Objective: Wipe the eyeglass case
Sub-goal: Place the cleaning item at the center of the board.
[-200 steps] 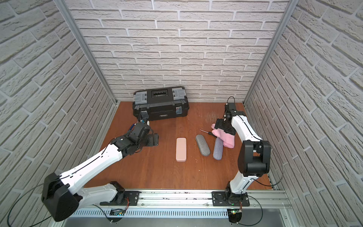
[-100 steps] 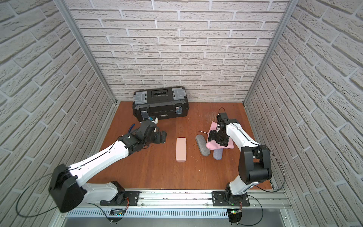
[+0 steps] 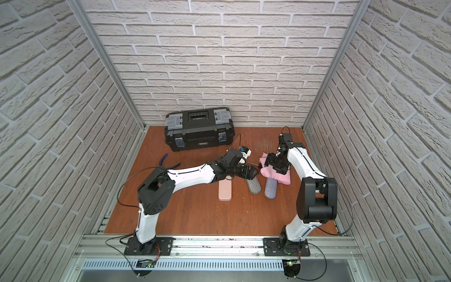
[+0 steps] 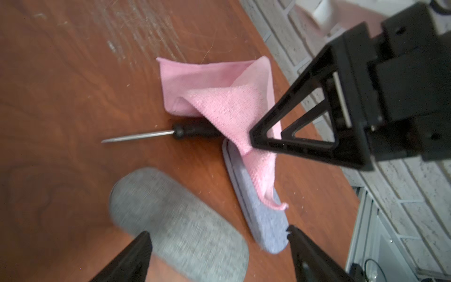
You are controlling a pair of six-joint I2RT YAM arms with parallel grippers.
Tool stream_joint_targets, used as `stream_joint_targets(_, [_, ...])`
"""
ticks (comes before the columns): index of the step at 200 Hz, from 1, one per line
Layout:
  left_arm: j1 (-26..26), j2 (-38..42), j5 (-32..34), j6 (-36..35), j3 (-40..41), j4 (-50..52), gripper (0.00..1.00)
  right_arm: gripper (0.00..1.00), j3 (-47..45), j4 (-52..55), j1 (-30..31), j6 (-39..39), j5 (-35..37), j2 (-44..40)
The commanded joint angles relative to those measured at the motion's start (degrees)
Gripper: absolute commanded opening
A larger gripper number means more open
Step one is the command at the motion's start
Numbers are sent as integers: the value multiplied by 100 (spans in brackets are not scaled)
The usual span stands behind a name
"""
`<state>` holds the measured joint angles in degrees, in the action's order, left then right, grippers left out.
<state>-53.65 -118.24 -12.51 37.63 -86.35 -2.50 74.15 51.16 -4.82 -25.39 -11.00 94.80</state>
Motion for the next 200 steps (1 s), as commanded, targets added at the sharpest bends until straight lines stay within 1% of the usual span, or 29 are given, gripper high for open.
stream_joint_targets(1, [45,-400,-666,224,-528,-597,87,72,244,-97,-23,-94,-225,105])
stream_joint_targets(23, [22,-724,-875,357,-810,-686,84,72,310,-91,-35,-99,-293,136])
stream_joint_targets(43, [-31,-980,-936,390,-1077,-622,81,71,328,-110,-69,-115,-381,163])
stream_joint_targets(58, [-32,-1219,-985,500,-1276,-601,74,71,339,-154,-106,-163,-456,131])
stream_joint_targets(72, [-6,-1421,-960,613,-1476,-533,65,71,413,-139,-120,-194,-452,92])
stream_joint_targets(91, [66,-1645,-865,891,-1672,-612,47,72,531,-75,-130,-228,-430,2])
stream_joint_targets(130, [279,-1950,-637,1349,-1943,-971,26,74,705,156,-132,-199,-308,-363])
stream_joint_targets(160, [385,-2098,-538,1449,-2153,-1152,21,75,777,294,-133,-149,-90,-607])
stream_joint_targets(200, [484,-2344,-487,1572,-2626,-1069,19,76,827,404,-129,-122,110,-824])
